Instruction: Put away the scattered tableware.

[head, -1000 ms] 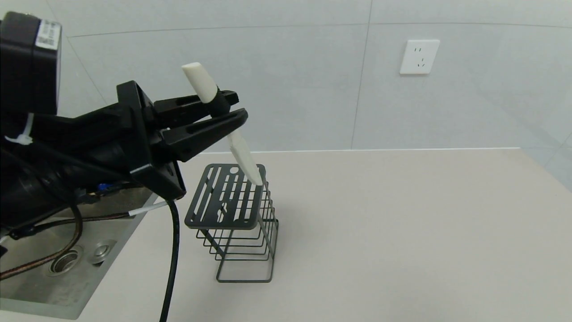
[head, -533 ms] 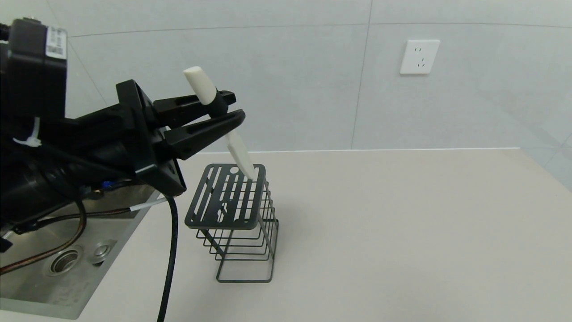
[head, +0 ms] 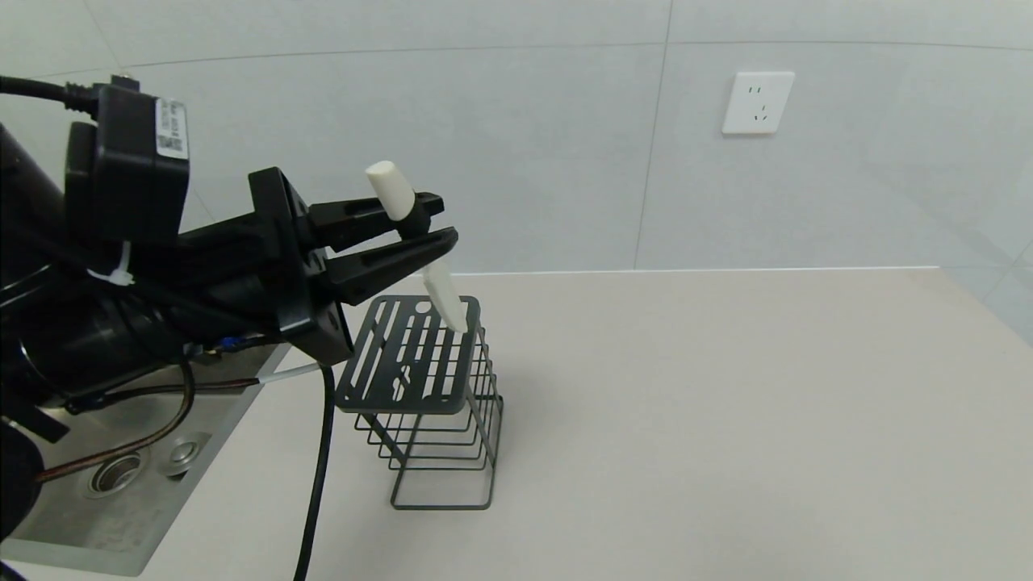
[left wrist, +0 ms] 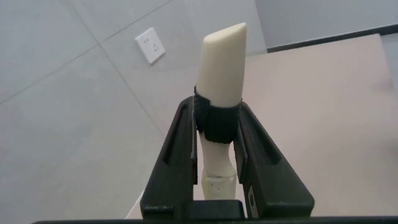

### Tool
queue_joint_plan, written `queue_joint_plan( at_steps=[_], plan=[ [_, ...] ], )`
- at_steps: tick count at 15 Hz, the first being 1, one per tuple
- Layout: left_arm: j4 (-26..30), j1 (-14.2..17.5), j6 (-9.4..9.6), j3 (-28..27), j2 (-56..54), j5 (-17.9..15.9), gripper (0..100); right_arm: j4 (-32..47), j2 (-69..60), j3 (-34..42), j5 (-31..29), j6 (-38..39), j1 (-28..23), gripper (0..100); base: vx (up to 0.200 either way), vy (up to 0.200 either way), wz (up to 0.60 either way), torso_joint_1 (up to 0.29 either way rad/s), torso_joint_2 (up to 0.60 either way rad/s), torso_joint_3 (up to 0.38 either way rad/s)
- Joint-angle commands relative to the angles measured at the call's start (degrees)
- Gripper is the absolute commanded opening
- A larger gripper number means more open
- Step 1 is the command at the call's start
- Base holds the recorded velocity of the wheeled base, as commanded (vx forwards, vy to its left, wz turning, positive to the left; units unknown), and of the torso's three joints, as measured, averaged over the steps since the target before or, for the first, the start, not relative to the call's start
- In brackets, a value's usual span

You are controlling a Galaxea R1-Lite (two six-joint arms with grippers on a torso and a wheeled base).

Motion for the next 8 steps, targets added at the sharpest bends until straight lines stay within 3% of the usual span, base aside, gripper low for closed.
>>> queue_joint_plan(
  at_steps=[1,3,8],
  plan=[
    [0.0,0.6,0.06,-0.2,0.6,0.0,0,0.0,0.1,0.0,0.0,0.0,0.0,0,0.0,0.0,0.0,0.0,0.0,0.0],
    [-0.3,3.3,0.06,-2.0,2.0,-0.2,0,0.0,0.1,0.0,0.0,0.0,0.0,0,0.0,0.0,0.0,0.0,0.0,0.0],
    [-0.4,2.4,0.14,-1.8,2.0,-0.7,0,0.0,0.1,0.0,0.1,0.0,0.0,0,0.0,0.0,0.0,0.0,0.0,0.0]
  ],
)
